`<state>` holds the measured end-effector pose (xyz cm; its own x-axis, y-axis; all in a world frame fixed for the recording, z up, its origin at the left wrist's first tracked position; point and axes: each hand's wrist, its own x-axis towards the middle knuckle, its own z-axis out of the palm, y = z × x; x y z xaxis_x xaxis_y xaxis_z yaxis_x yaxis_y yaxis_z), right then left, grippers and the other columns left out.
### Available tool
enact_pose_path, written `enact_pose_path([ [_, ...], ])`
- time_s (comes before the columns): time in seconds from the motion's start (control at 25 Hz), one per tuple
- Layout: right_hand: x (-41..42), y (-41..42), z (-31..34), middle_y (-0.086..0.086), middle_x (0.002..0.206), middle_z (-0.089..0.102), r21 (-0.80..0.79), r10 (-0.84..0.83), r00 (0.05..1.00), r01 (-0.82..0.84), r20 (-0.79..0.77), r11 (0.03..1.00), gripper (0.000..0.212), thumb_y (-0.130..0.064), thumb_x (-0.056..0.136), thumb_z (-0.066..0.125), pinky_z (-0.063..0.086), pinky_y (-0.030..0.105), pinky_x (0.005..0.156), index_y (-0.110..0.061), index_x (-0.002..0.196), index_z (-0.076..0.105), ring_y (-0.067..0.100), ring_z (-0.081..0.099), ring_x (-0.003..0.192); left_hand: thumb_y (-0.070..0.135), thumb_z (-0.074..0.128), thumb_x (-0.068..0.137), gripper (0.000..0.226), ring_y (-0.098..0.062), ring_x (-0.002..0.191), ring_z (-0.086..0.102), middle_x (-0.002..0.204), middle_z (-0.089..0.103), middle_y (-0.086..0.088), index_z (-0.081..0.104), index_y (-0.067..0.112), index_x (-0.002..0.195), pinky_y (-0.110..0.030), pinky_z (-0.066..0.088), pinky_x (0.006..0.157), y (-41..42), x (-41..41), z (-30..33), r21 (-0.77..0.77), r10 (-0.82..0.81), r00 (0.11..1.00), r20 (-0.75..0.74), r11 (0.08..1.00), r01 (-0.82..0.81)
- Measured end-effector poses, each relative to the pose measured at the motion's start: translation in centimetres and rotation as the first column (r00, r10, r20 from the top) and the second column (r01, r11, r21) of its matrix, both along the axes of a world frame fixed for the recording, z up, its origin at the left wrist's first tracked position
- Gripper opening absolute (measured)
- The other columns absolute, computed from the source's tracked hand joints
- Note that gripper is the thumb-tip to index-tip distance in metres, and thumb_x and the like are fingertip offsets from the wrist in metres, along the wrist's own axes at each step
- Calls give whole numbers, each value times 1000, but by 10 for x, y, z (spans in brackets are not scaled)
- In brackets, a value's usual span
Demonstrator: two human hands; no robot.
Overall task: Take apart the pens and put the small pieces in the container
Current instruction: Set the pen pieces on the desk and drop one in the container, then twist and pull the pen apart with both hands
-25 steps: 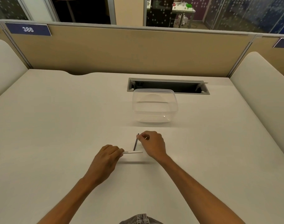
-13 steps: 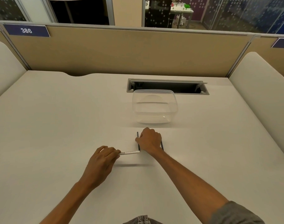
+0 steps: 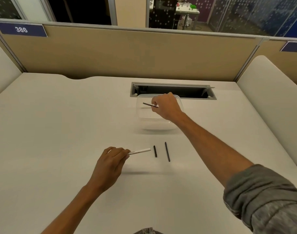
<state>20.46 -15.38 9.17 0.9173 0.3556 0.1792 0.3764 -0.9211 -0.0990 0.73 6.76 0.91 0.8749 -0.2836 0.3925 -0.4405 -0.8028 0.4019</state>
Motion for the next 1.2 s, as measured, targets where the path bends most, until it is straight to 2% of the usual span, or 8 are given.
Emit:
enact_pose_path([
  [0.12,9,-10,-3,5,108,72,70,-55,998,57,-32,996,39,-44,93,57,38,39,93,-15,118,65,25,64,99,28,45,96,29,-21,81,59,93,70,3,68,14,107,-28,43,81,0,1,5,-8,5,1000,-10,1000,-5],
  [0.32,-23,-32,-19,4,96,74,393,-142,990,126,14,911,26,-33,91,61,48,36,90,-12,104,71,20,68,86,34,39,96,35,-17,76,59,86,68,7,67,17,110,-23,44,71,4,-5,11,-16,41,997,-65,999,-42],
  [0.48,-76,-47,-55,-1,87,73,367,-195,973,227,-121,902,19,-31,88,62,47,38,86,-15,95,70,20,67,81,34,39,96,32,-16,63,51,81,62,8,64,21,113,-25,43,58,6,-8,18,-21,57,996,-75,998,-59],
  [0.6,-114,-50,-89,-3,95,71,257,-270,928,335,-257,906,24,-39,89,59,38,34,88,-18,99,69,19,65,90,30,41,97,32,-18,59,49,81,58,9,62,21,120,-31,46,52,7,-8,23,-35,65,993,-95,997,-69],
  [0.76,-138,-47,-113,-5,92,68,179,-359,892,414,-275,892,26,-44,88,58,35,33,85,-20,93,67,18,65,86,24,45,95,30,-14,57,49,83,54,13,61,23,120,-33,48,51,7,-9,29,-54,59,992,-113,996,-65],
  [1.04,-144,-41,-115,-5,83,70,243,-399,874,466,-276,851,14,-30,89,58,39,32,78,-19,84,67,19,65,79,24,48,92,20,0,58,46,74,45,20,61,26,106,-20,39,49,-2,-9,43,-59,101,986,-132,992,-110],
  [1.12,-146,-44,-105,-7,77,70,346,-372,872,472,-318,811,13,-30,88,61,46,30,74,-20,82,67,17,65,75,28,49,91,16,5,63,50,72,48,22,62,29,102,-21,39,50,-3,-10,46,-60,107,984,-140,991,-116],
  [1.2,-149,-47,-91,-12,74,70,516,-297,879,463,-374,720,10,-31,85,65,48,23,65,-24,78,66,10,66,74,33,49,91,14,3,64,50,70,51,19,62,32,97,-23,41,51,-2,-10,49,-65,105,984,-146,991,-115],
])
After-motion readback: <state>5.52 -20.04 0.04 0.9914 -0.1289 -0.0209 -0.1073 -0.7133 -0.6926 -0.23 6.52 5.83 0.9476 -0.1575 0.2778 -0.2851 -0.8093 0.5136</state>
